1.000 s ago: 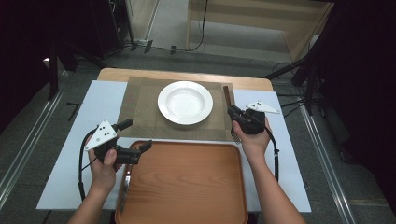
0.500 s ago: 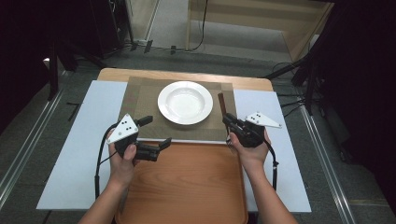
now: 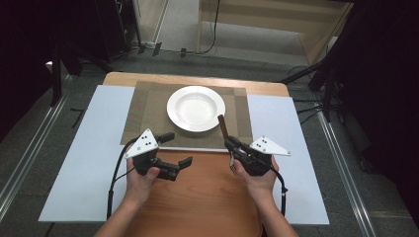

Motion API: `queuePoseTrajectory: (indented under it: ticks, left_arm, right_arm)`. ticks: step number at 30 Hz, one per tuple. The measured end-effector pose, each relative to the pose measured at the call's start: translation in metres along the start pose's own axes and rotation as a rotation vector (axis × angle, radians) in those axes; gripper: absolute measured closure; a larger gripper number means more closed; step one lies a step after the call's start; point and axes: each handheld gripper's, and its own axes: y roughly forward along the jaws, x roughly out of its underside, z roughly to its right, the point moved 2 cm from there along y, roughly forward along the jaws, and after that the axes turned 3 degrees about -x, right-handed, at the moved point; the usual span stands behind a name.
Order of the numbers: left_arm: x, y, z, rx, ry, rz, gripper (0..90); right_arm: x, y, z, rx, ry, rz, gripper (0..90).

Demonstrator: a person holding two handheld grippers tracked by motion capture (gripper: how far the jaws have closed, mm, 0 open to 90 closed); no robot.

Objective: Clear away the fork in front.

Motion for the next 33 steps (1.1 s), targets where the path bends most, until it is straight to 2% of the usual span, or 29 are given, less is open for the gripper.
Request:
queuePoseTrajectory:
  ticks: [1,4,7,8,9,11,17,20,25,33]
  left_arm:
    - [0.000,0.000,0.000,-0.009,-0.008,-0.001,0.7]
    - [-0.002,-0.003,0.000,-0.042,-0.044,0.003,11.5]
    - [-0.002,-0.004,0.002,-0.042,-0.045,-0.001,12.4]
    - [-0.002,-0.004,0.003,-0.044,-0.046,-0.008,15.4]
    - [-0.001,-0.004,0.006,-0.066,-0.051,-0.014,18.5]
    - [-0.001,-0.003,0.007,-0.076,-0.057,-0.015,24.2]
    - [0.004,0.003,0.012,-0.051,-0.076,-0.043,26.3]
    - [0.004,0.003,0.014,-0.036,-0.076,-0.039,28.7]
    - [0.004,0.002,0.017,-0.024,-0.099,-0.024,34.8]
    - [0.004,0.005,0.020,-0.007,-0.120,-0.031,40.2]
  right_arm:
    - [0.000,0.000,0.000,0.000,0.000,0.000,76.2]
    - [0.003,-0.002,-0.012,-0.025,0.000,0.016,76.1]
    - [0.005,-0.003,-0.018,-0.035,-0.002,0.020,76.1]
    - [0.006,-0.002,-0.023,-0.043,-0.020,0.017,76.1]
    - [0.007,-0.002,-0.026,-0.040,-0.033,0.015,76.1]
    - [0.007,-0.002,-0.029,-0.047,-0.034,0.017,76.1]
    - [0.016,0.001,-0.046,-0.066,-0.039,0.016,76.1]
    - [0.019,0.003,-0.052,-0.082,-0.043,0.010,76.1]
    - [0.025,0.007,-0.063,-0.094,-0.061,0.003,76.1]
    - [0.027,0.009,-0.072,-0.107,-0.077,0.001,76.1]
